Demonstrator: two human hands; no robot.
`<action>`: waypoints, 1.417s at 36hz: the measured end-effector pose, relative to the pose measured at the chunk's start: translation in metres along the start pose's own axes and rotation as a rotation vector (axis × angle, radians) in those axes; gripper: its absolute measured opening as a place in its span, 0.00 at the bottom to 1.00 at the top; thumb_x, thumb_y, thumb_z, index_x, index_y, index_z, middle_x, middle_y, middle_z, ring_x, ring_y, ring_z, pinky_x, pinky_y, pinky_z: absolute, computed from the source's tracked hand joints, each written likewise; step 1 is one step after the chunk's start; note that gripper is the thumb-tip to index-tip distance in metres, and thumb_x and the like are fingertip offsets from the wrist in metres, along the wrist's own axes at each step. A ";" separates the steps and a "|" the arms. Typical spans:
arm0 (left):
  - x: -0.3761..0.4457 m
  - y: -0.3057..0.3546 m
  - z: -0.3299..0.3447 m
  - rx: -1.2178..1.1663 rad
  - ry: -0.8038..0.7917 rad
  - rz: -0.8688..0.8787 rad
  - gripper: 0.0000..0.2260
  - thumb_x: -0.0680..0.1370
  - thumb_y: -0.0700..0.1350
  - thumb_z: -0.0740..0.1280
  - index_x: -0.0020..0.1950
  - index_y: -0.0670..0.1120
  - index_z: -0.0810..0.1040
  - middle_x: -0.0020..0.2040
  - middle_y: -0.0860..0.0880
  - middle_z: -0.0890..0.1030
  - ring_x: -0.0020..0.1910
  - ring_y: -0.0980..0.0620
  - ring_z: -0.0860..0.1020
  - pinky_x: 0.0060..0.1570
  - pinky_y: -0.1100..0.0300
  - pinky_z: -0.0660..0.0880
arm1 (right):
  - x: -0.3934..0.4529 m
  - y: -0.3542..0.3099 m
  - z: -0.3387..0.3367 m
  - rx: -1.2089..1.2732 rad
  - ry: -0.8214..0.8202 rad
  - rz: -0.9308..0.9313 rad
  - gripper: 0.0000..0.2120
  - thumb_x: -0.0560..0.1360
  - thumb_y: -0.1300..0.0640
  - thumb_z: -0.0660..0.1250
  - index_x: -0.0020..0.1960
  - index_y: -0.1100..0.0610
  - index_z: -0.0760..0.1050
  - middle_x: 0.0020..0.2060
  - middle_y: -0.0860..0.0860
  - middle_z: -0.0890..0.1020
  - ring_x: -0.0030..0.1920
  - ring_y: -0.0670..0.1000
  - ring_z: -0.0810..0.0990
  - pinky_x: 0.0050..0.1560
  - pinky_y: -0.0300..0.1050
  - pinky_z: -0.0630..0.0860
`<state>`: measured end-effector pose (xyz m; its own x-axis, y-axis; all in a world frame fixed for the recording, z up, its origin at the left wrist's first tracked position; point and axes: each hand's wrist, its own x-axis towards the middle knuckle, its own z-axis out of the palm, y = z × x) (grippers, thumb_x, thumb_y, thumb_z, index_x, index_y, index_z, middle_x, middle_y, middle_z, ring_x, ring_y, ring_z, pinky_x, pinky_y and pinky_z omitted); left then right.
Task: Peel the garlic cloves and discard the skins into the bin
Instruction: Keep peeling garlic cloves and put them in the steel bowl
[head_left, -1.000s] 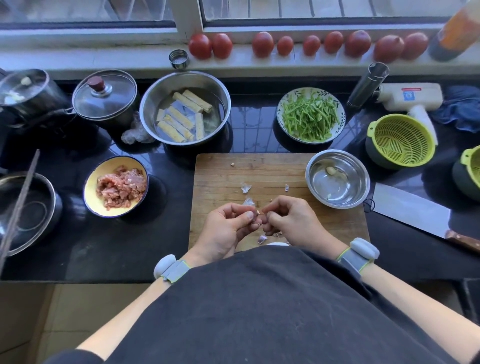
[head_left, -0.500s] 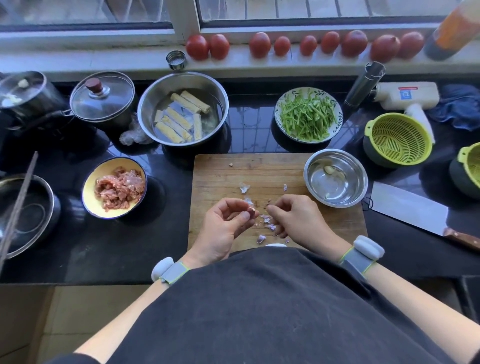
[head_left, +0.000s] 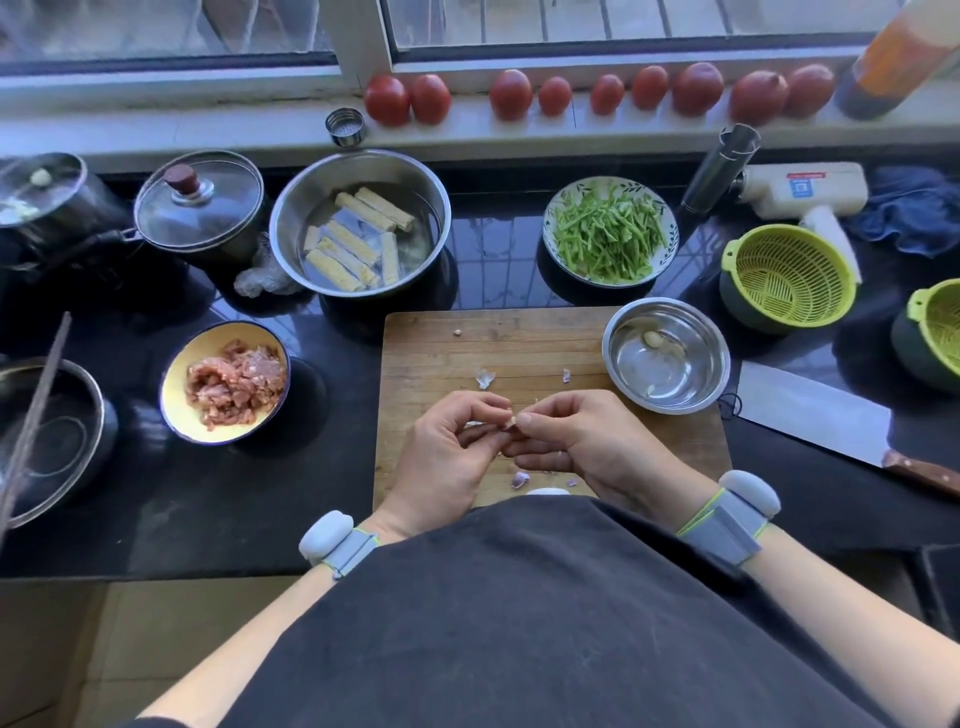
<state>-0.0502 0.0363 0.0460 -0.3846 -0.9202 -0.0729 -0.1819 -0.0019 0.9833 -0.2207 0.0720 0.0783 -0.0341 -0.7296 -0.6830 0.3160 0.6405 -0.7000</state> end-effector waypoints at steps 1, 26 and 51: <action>0.000 0.001 0.000 0.020 -0.001 0.012 0.07 0.73 0.30 0.74 0.46 0.40 0.83 0.52 0.46 0.83 0.53 0.49 0.84 0.55 0.54 0.81 | 0.000 -0.001 0.000 -0.010 0.002 0.002 0.07 0.77 0.66 0.71 0.52 0.70 0.80 0.45 0.66 0.85 0.48 0.61 0.87 0.52 0.51 0.84; 0.004 0.013 -0.002 0.348 -0.014 0.179 0.11 0.70 0.34 0.77 0.49 0.44 0.83 0.43 0.50 0.80 0.44 0.53 0.80 0.46 0.66 0.77 | 0.001 -0.001 0.001 -0.193 0.030 -0.100 0.03 0.77 0.67 0.70 0.45 0.67 0.80 0.38 0.61 0.85 0.41 0.55 0.87 0.45 0.45 0.84; 0.003 0.001 -0.002 -0.237 -0.010 -0.335 0.12 0.71 0.31 0.76 0.49 0.45 0.82 0.43 0.48 0.85 0.44 0.53 0.83 0.49 0.58 0.80 | 0.016 0.011 -0.013 -0.688 0.262 -0.143 0.03 0.78 0.63 0.68 0.47 0.58 0.79 0.36 0.54 0.83 0.27 0.49 0.81 0.29 0.43 0.79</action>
<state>-0.0491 0.0329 0.0470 -0.3489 -0.8492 -0.3964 -0.0854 -0.3925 0.9158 -0.2299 0.0704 0.0570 -0.2825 -0.7910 -0.5428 -0.3702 0.6118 -0.6990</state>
